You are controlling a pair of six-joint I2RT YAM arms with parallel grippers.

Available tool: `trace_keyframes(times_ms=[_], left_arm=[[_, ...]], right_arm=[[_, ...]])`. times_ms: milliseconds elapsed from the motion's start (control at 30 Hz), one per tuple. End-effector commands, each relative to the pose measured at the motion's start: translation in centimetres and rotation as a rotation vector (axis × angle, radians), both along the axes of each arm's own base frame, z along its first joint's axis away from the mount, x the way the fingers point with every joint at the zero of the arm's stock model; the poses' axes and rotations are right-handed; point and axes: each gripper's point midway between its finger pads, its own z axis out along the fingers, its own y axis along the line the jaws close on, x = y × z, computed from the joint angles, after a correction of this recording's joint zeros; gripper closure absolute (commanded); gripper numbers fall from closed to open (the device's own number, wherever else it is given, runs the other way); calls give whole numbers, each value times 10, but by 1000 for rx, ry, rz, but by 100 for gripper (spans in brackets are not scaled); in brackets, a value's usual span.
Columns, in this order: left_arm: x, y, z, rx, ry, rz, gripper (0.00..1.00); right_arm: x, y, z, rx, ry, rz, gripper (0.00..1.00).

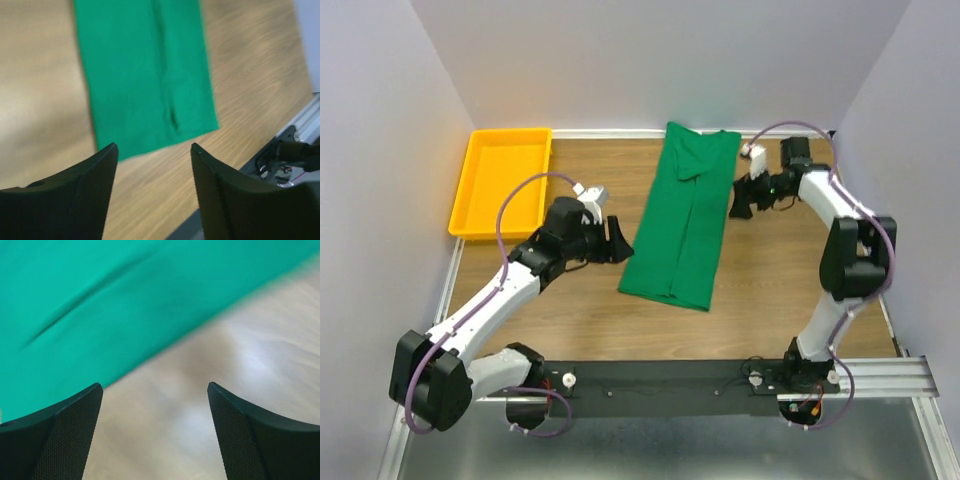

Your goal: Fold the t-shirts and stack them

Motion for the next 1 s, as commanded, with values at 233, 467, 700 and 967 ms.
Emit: trace_keyframes(times_ms=[233,467,700,967], left_arm=[[-49,17,-113,16,478,300,35],[-52,1,-131,-81,603,390,38],[-51,-3,-149,-123,722,577,41],[-40,-4,-157,-254,781,824,48]], right_arm=[[-237,136,-6,-144,-277,863,0],[-250,148,-20,-241,-305,915,0],[-260,145,-29,-322,-373,1003,0],[-273,137,-35,-314,-520,1126,0]])
